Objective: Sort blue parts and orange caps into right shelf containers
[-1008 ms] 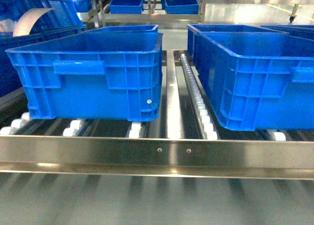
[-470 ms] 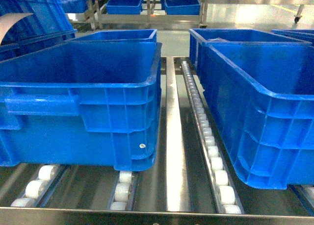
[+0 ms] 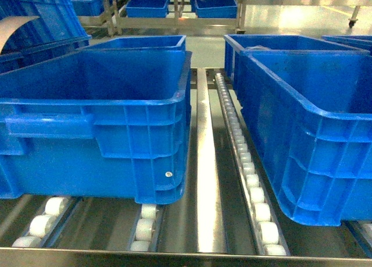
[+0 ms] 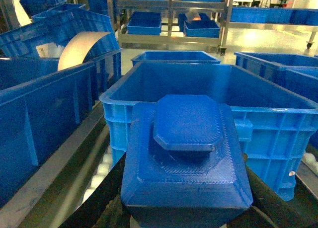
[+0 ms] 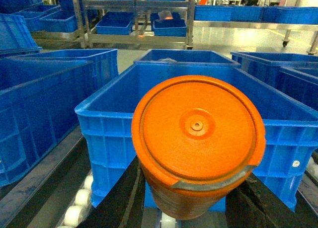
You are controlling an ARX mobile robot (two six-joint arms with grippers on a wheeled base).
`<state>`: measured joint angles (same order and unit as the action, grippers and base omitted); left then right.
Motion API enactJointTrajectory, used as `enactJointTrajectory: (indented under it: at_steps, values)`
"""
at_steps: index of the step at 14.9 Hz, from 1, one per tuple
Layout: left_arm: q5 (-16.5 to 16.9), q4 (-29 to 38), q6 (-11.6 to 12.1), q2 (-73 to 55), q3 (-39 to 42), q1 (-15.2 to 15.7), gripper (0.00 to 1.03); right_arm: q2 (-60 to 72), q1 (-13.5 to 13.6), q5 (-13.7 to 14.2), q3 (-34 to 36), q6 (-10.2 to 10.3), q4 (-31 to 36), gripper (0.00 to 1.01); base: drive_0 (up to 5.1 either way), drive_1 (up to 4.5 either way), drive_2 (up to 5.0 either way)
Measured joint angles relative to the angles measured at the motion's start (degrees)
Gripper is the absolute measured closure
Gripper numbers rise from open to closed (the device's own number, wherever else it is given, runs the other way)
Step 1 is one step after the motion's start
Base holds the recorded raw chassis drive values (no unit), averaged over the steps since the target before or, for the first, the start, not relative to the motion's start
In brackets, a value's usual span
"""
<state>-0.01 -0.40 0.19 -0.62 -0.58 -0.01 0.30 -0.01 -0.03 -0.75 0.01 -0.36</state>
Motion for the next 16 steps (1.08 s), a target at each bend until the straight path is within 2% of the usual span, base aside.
enactJointTrajectory:
  at_steps: [16]
  values:
    - [0.00,0.00,0.00,0.00,0.00,0.00,0.60,-0.02,0.00,0.00,0.00,0.00,0.00,0.62,0.0,0.00,0.0]
